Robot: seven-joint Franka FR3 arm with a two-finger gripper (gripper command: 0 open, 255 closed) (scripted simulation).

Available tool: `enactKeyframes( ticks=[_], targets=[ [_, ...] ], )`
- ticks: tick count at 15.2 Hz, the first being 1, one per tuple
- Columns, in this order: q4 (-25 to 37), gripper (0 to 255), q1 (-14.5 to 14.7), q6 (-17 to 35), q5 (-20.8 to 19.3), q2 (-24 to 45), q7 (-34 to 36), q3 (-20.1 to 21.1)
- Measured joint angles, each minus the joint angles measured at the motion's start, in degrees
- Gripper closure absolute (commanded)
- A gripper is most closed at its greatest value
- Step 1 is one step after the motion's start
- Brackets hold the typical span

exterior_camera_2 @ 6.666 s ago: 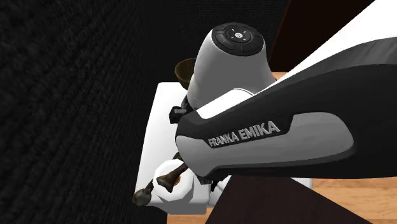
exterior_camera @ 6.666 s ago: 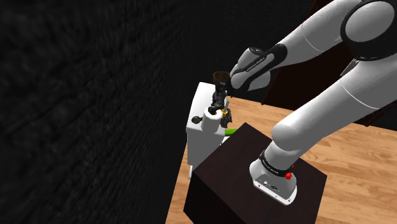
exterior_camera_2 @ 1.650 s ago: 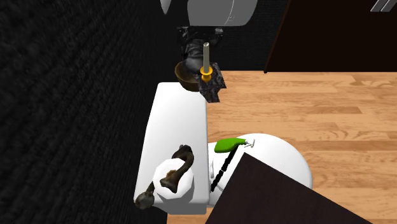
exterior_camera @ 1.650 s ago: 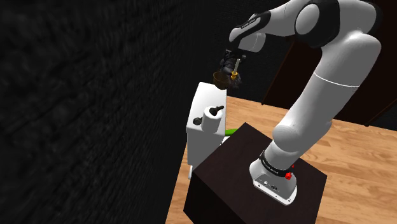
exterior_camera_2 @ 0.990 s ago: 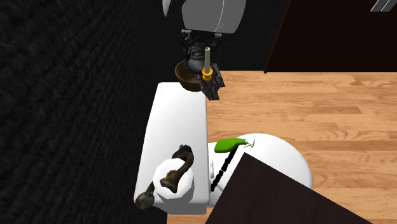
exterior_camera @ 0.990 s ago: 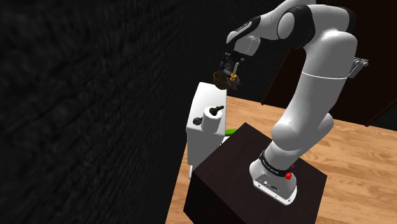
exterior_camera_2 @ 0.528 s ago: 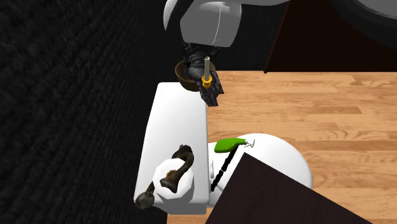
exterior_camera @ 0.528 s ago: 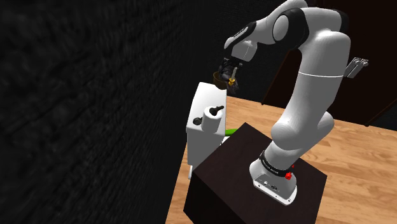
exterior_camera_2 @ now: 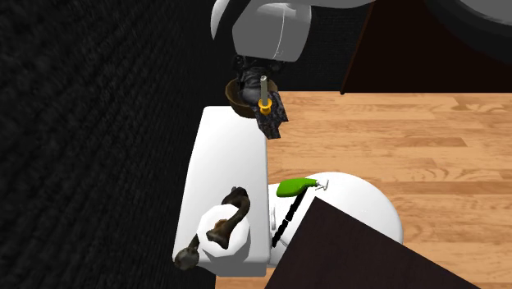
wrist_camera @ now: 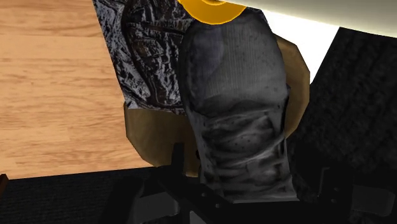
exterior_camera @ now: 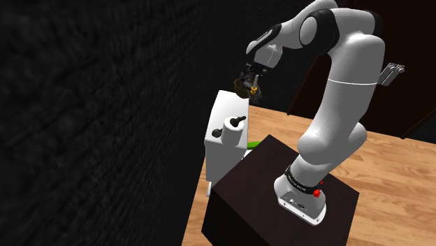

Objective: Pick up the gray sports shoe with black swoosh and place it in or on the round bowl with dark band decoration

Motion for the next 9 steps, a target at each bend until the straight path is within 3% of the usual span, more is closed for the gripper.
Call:
enactKeyframes(
  ticks=[5,9],
  targets=[
    [0.0,0,0.0,0.0,0.0,0.1,0.0,0.0],
    [-2.7,0,1.6,-2.4,-3.5,-5.4,2.5,-2.0]
  ],
)
